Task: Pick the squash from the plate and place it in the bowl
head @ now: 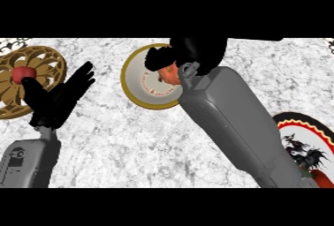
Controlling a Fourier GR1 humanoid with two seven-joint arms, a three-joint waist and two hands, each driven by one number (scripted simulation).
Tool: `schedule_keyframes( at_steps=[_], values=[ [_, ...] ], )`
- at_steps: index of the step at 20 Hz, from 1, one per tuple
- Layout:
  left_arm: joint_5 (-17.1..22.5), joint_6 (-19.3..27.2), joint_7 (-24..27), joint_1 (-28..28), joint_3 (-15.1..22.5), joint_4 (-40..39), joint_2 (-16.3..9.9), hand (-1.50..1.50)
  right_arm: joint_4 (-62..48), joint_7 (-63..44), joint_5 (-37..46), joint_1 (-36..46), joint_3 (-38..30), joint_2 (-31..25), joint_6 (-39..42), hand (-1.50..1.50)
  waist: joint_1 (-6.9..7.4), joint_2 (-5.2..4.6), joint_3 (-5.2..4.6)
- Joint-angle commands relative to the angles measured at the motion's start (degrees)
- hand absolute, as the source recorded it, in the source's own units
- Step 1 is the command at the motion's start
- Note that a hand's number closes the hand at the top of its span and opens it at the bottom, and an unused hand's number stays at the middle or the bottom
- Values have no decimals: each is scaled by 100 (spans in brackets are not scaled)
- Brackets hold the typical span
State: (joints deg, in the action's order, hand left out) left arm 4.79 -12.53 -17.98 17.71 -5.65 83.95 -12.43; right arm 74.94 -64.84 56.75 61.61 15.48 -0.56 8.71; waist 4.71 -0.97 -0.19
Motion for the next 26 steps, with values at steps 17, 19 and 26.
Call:
schedule_keyframes(
  at_steps=[17,19,26],
  values=[
    [-110,-58,261,5,190,-42,153,0,-4075,1740,-1941,837,-1892,56,-3681,-150,304,-192,19],
    [111,-143,-62,359,48,15,25,0,-4180,2152,-2121,834,-1942,56,-4103,-150,357,-199,26],
    [-64,-138,130,125,108,-48,2,0,-4933,3125,-2082,1229,-2132,56,-4825,-150,226,-166,16]
  ],
)
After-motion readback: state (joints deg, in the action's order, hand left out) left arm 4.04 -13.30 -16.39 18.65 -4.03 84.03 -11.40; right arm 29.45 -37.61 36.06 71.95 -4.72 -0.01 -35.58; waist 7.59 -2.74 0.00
